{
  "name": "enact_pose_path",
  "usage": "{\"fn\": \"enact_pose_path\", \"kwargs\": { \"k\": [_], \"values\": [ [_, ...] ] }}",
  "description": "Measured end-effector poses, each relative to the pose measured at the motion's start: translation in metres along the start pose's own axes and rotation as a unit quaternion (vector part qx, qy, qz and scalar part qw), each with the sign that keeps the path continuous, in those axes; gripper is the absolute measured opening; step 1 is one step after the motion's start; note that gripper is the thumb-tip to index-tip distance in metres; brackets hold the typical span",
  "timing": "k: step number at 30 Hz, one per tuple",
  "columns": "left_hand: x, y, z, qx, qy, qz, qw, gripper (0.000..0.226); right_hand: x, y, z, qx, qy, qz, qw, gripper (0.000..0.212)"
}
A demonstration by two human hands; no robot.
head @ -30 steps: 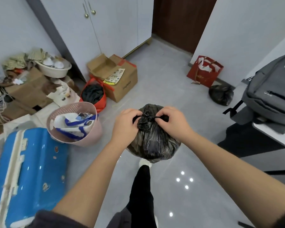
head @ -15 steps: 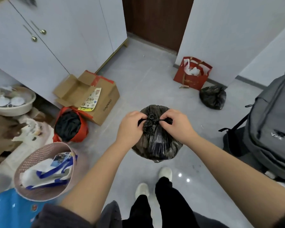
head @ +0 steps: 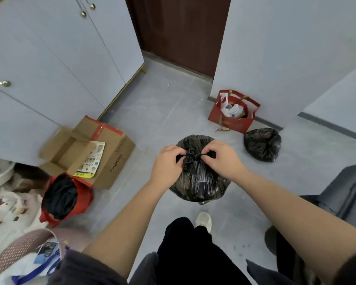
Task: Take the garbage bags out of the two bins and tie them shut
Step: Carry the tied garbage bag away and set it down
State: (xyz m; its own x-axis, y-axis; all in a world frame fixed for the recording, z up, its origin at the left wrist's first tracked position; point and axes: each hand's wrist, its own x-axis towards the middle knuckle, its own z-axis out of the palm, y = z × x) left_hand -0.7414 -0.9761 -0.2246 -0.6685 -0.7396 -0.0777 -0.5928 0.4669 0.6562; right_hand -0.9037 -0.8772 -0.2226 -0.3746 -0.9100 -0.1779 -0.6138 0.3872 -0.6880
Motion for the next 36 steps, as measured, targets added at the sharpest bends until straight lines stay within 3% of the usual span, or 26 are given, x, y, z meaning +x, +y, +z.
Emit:
{"fn": "enact_pose_path", "kwargs": {
  "k": [6, 11, 22, 28, 36],
  "values": [
    [0.123, 0.017, 0.050, 0.028, -0.062, 0.025, 0.997, 0.015, 0.080, 0.070, -0.043, -0.010, 0.011, 0.053, 0.998, 0.001],
    [0.228, 0.013, 0.115, 0.058, -0.162, 0.021, 0.985, 0.017, 0.153, 0.147, -0.054, -0.017, -0.006, 0.120, 0.993, 0.003],
    [0.390, -0.056, 0.335, 0.132, -0.319, 0.000, 0.939, 0.017, 0.273, 0.372, 0.022, -0.049, -0.046, 0.218, 0.974, 0.012],
    [0.428, -0.116, 0.468, 0.138, -0.327, -0.016, 0.935, 0.018, 0.317, 0.492, 0.083, -0.063, -0.071, 0.241, 0.966, 0.016],
    [0.462, -0.179, 0.586, 0.133, -0.287, 0.040, 0.948, 0.019, 0.350, 0.597, 0.153, -0.096, -0.016, 0.271, 0.958, 0.020]
  ]
}}
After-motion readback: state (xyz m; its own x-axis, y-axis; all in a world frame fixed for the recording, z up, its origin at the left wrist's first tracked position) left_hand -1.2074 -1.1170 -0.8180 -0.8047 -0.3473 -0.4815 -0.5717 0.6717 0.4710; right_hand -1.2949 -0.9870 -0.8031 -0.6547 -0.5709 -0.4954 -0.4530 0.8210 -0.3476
